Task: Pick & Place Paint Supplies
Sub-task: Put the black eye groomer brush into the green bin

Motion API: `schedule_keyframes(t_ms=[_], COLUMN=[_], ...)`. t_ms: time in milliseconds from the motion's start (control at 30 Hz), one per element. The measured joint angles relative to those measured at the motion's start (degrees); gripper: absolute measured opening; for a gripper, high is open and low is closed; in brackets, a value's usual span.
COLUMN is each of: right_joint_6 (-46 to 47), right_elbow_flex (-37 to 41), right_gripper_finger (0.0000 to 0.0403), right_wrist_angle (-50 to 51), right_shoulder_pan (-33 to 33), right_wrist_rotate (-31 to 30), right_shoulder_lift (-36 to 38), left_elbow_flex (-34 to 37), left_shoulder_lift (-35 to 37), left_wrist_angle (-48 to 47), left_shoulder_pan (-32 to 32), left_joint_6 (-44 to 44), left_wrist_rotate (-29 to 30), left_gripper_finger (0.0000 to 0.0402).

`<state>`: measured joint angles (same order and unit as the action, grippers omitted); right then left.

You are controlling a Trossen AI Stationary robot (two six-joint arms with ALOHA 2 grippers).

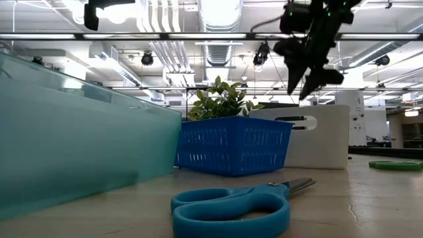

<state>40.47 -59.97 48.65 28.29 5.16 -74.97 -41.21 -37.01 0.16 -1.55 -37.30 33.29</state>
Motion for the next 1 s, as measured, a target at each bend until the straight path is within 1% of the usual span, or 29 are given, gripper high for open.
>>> schedule_keyframes(t_ms=[67, 267, 433, 667, 833, 1000], right_joint_6=[2.3, 6.7, 8.5, 11.2, 12.3, 9.8], right_elbow_flex=[1.5, 3.6, 6.9, 14.4, 19.2, 23.5], right_gripper_finger=[0.0179, 0.0179, 0.0179, 0.0178, 0.0178, 0.0178], right_wrist_angle=[-1.2, -0.9, -1.0, -1.1, -1.1, -0.7], right_shoulder_pan=[0.7, 1.6, 2.3, 4.8, 4.9, 4.9], right_wrist_rotate=[1.3, 1.5, 2.5, 2.7, 3.0, 2.9], right_shoulder_lift=[-1.2, -5.0, -5.1, -0.5, 4.1, 7.7], left_elbow_flex=[0.0, 0.0, 0.0, 0.0, 0.0, 0.0], left_shoulder_lift=[0.0, 0.0, 0.0, 0.0, 0.0, 0.0], left_wrist_angle=[0.0, 0.0, 0.0, 0.0, 0.0, 0.1], left_shoulder_pan=[-0.1, -0.1, -0.1, -0.1, -0.1, -0.1], left_joint_6=[-0.2, -0.7, -1.5, -1.7, -1.7, -1.7], left_wrist_rotate=[0.0, 0.0, 0.0, 0.0, 0.0, 0.0], left_gripper_finger=[0.0099, 0.0099, 0.0099, 0.0099, 0.0099, 0.0099])
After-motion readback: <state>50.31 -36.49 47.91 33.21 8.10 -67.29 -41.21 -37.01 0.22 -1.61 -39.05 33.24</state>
